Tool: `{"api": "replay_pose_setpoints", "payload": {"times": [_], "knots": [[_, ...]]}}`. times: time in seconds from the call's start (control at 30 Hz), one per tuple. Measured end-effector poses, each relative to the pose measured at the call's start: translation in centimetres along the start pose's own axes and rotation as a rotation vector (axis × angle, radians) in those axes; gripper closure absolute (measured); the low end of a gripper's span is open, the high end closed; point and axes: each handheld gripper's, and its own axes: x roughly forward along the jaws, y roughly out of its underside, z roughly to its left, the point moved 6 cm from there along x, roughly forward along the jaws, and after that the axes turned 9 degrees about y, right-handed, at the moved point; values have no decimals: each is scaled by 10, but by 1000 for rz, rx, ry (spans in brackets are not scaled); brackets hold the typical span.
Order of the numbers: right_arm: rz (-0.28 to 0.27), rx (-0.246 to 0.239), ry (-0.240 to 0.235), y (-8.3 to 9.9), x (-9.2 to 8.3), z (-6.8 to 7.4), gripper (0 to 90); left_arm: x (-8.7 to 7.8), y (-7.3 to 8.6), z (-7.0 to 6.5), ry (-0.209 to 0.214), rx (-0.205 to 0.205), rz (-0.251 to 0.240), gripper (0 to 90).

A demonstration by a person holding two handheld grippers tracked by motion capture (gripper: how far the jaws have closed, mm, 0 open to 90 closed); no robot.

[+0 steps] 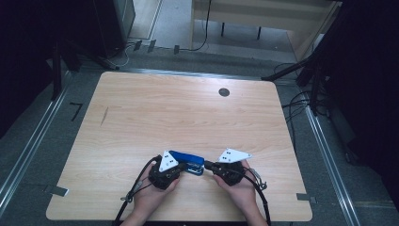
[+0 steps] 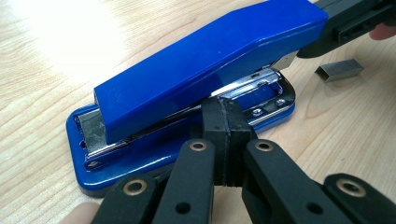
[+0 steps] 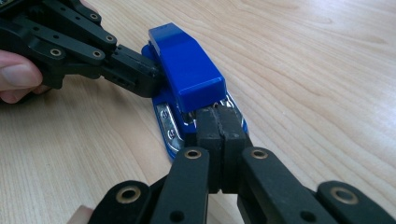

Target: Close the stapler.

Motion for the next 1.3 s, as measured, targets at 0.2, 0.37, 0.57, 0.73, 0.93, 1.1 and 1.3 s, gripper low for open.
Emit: {"api": "replay_pose_setpoints", "payload": {"times": [0.2,0.37,0.57,0.73,0.93,1.1,1.3], "knots": [[-16,4,-8,-3,-3,1,900,0,0,0,1,-1,0,900],[-42,6,-29,-8,-7,3,900,0,0,0,-5,4,0,900],[-52,-5,-29,-13,-8,4,900,0,0,0,-4,8,1,900],[-68,-9,-34,-19,-10,5,900,0,0,0,-5,9,0,900],[-87,-14,-39,-28,-12,8,900,0,0,-1,-8,12,-1,900],[-97,-24,-37,-37,-13,10,900,0,0,-1,-11,12,-1,900],[-93,-44,-31,-46,-13,11,900,0,0,-1,-8,11,-1,900]]}}
